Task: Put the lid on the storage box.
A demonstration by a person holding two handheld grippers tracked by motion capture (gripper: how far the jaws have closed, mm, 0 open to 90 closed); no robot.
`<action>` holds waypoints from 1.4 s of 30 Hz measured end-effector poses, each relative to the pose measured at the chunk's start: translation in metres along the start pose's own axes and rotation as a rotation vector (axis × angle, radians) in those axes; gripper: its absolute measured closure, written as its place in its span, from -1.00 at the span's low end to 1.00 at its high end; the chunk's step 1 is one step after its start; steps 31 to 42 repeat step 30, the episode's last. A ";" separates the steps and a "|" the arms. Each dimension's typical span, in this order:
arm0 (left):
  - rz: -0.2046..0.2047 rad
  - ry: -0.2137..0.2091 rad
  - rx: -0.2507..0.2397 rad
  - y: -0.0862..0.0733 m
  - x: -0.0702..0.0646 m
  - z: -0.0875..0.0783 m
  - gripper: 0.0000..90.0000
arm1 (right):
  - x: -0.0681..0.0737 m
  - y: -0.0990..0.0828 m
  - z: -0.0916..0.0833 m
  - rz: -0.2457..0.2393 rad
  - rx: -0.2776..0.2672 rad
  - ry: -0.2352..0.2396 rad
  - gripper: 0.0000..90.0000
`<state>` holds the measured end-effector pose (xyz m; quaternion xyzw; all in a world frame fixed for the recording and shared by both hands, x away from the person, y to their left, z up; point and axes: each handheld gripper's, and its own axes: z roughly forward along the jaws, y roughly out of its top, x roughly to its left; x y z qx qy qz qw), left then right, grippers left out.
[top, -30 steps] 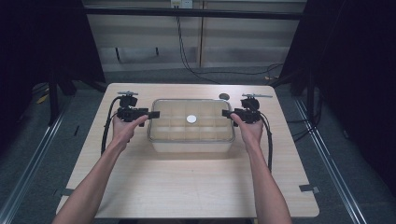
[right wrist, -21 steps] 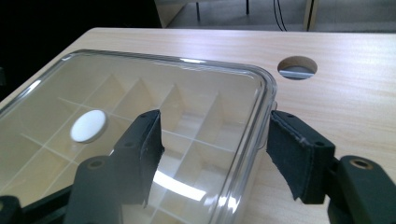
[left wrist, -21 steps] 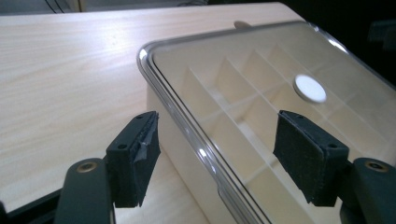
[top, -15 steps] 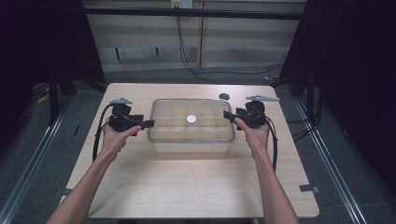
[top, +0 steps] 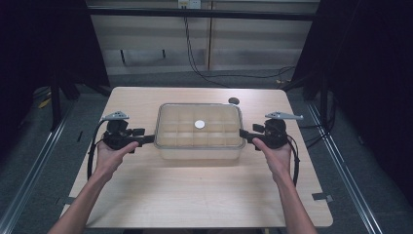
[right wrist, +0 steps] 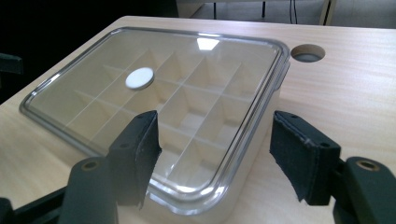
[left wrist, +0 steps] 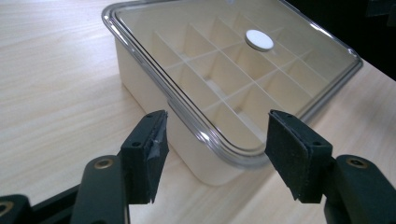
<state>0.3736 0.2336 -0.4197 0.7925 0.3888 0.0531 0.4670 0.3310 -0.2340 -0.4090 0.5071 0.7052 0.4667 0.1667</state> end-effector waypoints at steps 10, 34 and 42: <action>0.022 0.032 -0.019 -0.028 -0.016 -0.023 -0.21 | 0.013 -0.037 -0.027 -0.003 -0.006 0.029 -0.28; 0.011 0.077 0.032 -0.099 -0.036 -0.044 -0.25 | 0.010 -0.104 -0.060 0.078 -0.013 0.026 -0.25; 0.011 0.077 0.032 -0.099 -0.036 -0.044 -0.25 | 0.010 -0.104 -0.060 0.078 -0.013 0.026 -0.25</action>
